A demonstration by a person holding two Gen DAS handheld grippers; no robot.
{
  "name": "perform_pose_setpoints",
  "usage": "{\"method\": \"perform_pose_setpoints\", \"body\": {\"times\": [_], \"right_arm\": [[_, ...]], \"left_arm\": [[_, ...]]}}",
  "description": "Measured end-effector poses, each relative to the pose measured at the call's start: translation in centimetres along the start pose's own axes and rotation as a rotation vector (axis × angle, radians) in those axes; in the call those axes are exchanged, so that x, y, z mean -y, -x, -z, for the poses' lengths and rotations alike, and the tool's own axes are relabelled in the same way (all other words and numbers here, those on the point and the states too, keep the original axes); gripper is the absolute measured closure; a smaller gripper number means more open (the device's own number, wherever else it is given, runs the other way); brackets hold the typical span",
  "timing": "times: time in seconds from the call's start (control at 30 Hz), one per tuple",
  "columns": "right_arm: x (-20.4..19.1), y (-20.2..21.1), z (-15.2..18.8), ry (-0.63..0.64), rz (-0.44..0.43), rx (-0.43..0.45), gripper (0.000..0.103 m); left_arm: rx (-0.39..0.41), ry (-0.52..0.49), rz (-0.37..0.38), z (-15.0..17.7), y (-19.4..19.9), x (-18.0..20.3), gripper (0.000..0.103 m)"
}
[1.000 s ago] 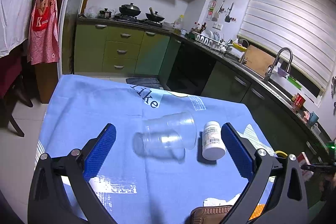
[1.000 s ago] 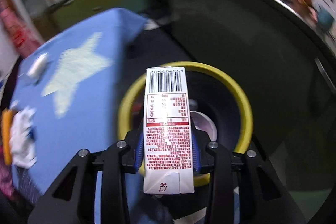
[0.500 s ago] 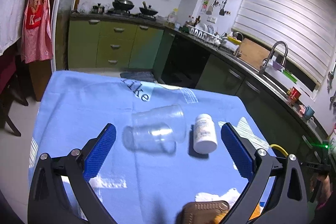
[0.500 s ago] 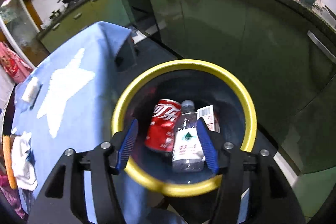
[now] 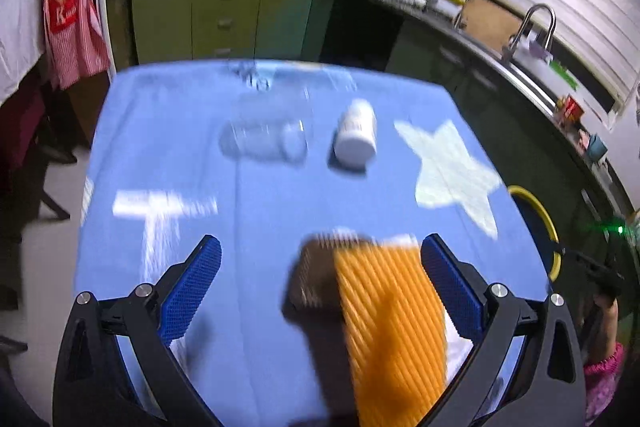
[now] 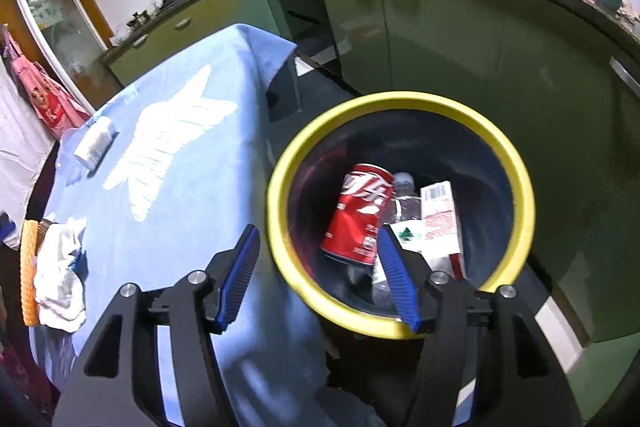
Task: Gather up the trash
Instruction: 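Grasp the orange foam net sleeve with the left gripper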
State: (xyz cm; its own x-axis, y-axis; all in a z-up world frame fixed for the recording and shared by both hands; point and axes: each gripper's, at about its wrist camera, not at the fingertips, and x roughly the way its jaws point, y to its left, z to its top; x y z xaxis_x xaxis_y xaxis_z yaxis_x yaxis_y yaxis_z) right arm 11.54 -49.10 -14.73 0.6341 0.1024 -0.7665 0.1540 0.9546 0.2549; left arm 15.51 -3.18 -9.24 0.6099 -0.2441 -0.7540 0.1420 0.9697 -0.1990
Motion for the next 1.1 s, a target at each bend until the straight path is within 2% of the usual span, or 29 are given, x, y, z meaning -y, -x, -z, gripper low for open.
{"method": "perform_pose_setpoints", "body": {"times": [0.13, 0.23, 0.33, 0.53, 0.7, 0.77, 1.0, 1.07, 1.1], "right_arm": [[-0.9, 0.2, 0.2, 0.030, -0.014, 0.026, 0.042], [-1.4, 0.3, 0.3, 0.047, -0.030, 0.033, 0.042], [-1.8, 0.5, 0.5, 0.064, -0.023, 0.048, 0.042], [-1.6, 1.3, 0.9, 0.060, -0.014, 0.053, 0.041], [-1.4, 1.4, 1.1, 0.054, -0.009, 0.044, 0.041], [-1.4, 1.5, 1.1, 0.055, -0.011, 0.045, 0.041], [-1.8, 2.1, 1.1, 0.063, -0.013, 0.059, 0.040], [-2.0, 2.4, 1.2, 0.064, -0.017, 0.063, 0.040], [-2.1, 2.6, 1.2, 0.064, -0.018, 0.065, 0.040]], "left_arm": [[-0.073, 0.029, 0.025, 2.3, 0.1, 1.2, 0.005], [-0.119, 0.010, 0.050, 3.8, -0.4, 2.6, 0.005], [-0.126, -0.028, 0.025, 5.0, -0.7, 4.0, 0.005], [-0.114, -0.074, -0.010, 5.4, -0.9, 5.0, 0.005], [-0.108, -0.103, -0.024, 5.1, -0.8, 5.1, 0.018], [-0.118, -0.097, -0.013, 5.0, -0.9, 4.8, 0.030], [-0.109, -0.089, 0.025, 4.9, -0.8, 4.6, 0.053], [-0.104, -0.095, 0.039, 4.8, -0.4, 4.6, 0.066], [-0.102, -0.096, 0.045, 4.7, -0.3, 4.6, 0.068]]}}
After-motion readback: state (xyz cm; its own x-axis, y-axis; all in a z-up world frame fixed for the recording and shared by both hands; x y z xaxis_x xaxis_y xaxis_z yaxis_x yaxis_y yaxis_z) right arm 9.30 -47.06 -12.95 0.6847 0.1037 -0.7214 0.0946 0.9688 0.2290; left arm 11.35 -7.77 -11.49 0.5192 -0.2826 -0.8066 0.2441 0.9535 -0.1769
